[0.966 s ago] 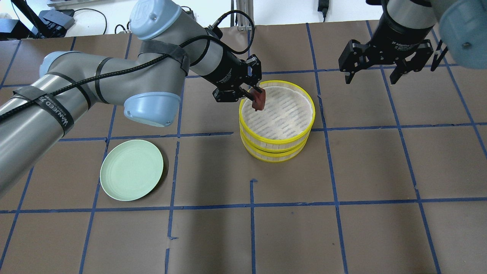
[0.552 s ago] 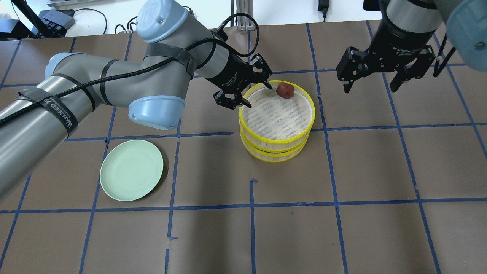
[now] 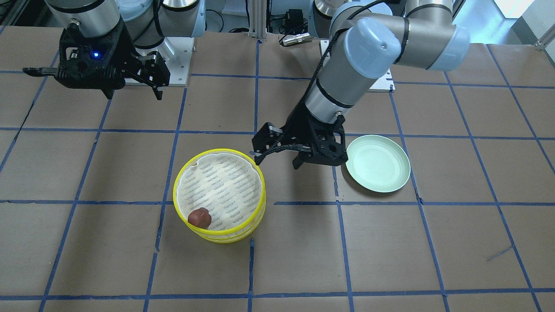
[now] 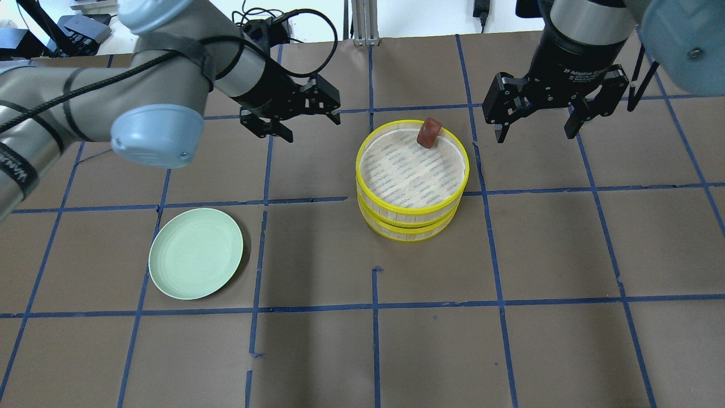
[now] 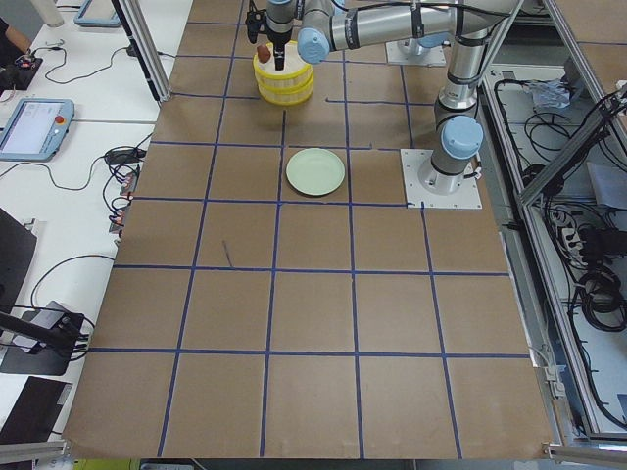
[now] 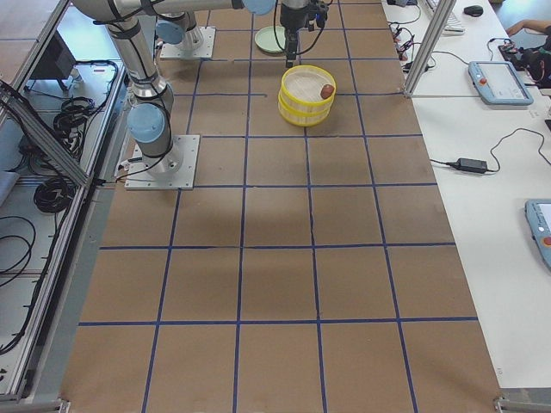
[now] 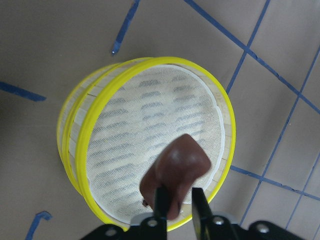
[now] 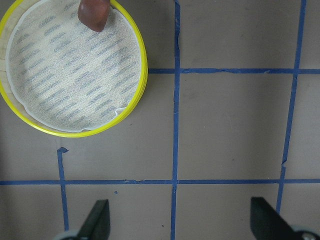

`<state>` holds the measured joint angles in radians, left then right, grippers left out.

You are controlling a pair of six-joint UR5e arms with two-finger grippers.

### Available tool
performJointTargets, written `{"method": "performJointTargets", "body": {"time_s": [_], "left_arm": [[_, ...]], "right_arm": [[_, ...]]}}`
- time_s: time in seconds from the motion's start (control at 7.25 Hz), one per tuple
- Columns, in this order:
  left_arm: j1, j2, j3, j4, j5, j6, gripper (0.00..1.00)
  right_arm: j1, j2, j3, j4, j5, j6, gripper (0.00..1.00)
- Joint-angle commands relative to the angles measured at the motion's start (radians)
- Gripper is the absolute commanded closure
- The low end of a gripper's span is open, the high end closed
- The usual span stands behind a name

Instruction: Place buns in different layers of steamer

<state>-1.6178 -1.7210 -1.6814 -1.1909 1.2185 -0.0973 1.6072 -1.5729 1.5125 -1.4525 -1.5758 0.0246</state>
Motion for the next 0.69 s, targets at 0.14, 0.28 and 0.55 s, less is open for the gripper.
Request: {"method": "performJointTargets", "body": {"time_s": [0.14, 0.28, 0.55], "left_arm": [[0.145, 0.116, 0.133, -0.435, 0.273, 0.332, 0.00], [0.142, 0.153, 0.167, -0.502, 0.294, 0.330, 0.00], [0.142, 0.170, 0.150, -0.503, 0.294, 0.326, 0.00]], "right_arm": [[-0.004, 0.013, -0.020, -0.002, 0.003, -0.011, 0.00], [-0.004, 0.017, -0.023, 0.001, 0.005, -0.011, 0.00], [-0.001, 0.017, -0.014, 0.001, 0.005, -0.011, 0.00]]}}
